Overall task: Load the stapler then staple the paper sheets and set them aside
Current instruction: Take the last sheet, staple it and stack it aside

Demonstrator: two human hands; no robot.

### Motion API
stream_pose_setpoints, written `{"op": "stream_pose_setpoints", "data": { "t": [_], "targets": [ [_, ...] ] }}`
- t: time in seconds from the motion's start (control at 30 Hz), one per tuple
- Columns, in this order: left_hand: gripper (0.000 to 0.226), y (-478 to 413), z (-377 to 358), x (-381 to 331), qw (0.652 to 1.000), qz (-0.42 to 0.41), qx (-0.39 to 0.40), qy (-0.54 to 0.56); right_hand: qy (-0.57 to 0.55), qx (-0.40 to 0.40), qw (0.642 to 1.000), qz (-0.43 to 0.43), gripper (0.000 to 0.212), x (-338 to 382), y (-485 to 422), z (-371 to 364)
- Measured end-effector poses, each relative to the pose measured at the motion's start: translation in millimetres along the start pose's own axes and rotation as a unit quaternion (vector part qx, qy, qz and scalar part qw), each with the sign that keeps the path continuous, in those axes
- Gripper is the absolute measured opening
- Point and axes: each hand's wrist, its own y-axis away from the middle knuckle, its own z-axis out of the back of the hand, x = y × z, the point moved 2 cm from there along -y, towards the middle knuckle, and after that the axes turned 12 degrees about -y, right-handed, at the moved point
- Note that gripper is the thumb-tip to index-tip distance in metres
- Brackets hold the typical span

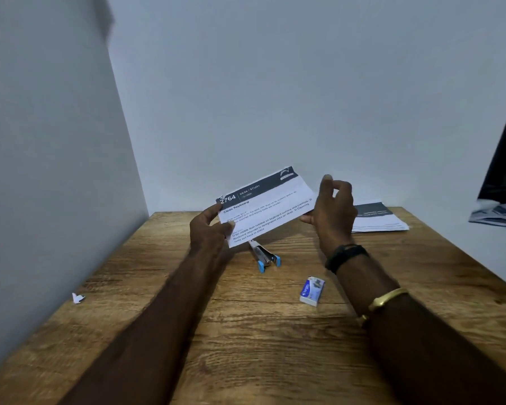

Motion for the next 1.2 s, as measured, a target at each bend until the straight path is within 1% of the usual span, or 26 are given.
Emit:
{"op": "stream_pose_setpoints", "data": {
  "t": [0.07,0.13,0.23,0.27,0.37,0.47,0.53,0.63,0.73,0.8,0.93,0.97,1.03,1.1,1.17,1.2],
  "targets": [
    [0.055,2,-7,0,1.0,-0.01,0.005,-0.018,0.05,0.011,0.998,0.029,0.022,0,-5,9],
    [0.047,1,-16,1,0.999,-0.016,-0.001,-0.047,0.097,0.024,0.995,0.028,0.029,-5,-13,20],
    [0.033,-1,-34,9,0.997,0.005,-0.011,-0.071,0.137,0.007,0.99,0.026,0.028,-10,-25,36],
    [0.032,-2,-40,12,0.997,0.009,-0.008,-0.079,0.152,-0.003,0.988,0.034,0.027,-10,-30,42],
    [0.047,-6,-66,17,0.989,-0.01,0.021,-0.149,0.181,-0.046,0.981,0.057,0.026,-6,-41,65],
    [0.059,-7,-98,14,0.964,-0.054,0.072,-0.249,0.178,-0.076,0.979,0.057,0.026,-3,-56,89],
    [0.055,-6,-117,13,0.956,-0.068,0.091,-0.27,0.181,-0.089,0.978,0.052,0.026,-3,-67,101],
    [0.049,-7,-143,15,0.961,-0.061,0.094,-0.251,0.201,-0.11,0.972,0.051,0.027,-7,-80,118],
    [0.052,-12,-163,23,0.963,-0.056,0.096,-0.245,0.215,-0.127,0.967,0.041,0.027,-13,-90,130],
    [0.052,-15,-173,29,0.96,-0.055,0.092,-0.257,0.228,-0.128,0.965,0.033,0.026,-18,-96,137],
    [0.038,-20,-189,42,0.958,-0.042,0.082,-0.271,0.266,-0.119,0.956,0.011,0.03,-26,-109,143],
    [0.038,-21,-192,45,0.959,-0.032,0.084,-0.269,0.277,-0.116,0.954,0.005,0.03,-27,-112,144],
    [0.037,-27,-198,50,0.951,-0.037,0.087,-0.296,0.296,-0.109,0.949,0.0,0.026,-30,-117,144],
    [0.04,-34,-201,55,0.938,-0.054,0.082,-0.334,0.312,-0.099,0.945,-0.005,0.017,-31,-121,143],
    [0.043,-36,-203,57,0.928,-0.068,0.079,-0.358,0.332,-0.087,0.939,-0.013,0.014,-33,-124,142],
    [0.044,-37,-204,56,0.916,-0.082,0.078,-0.384,0.342,-0.082,0.936,-0.019,0.015,-33,-126,141]
  ]
}}
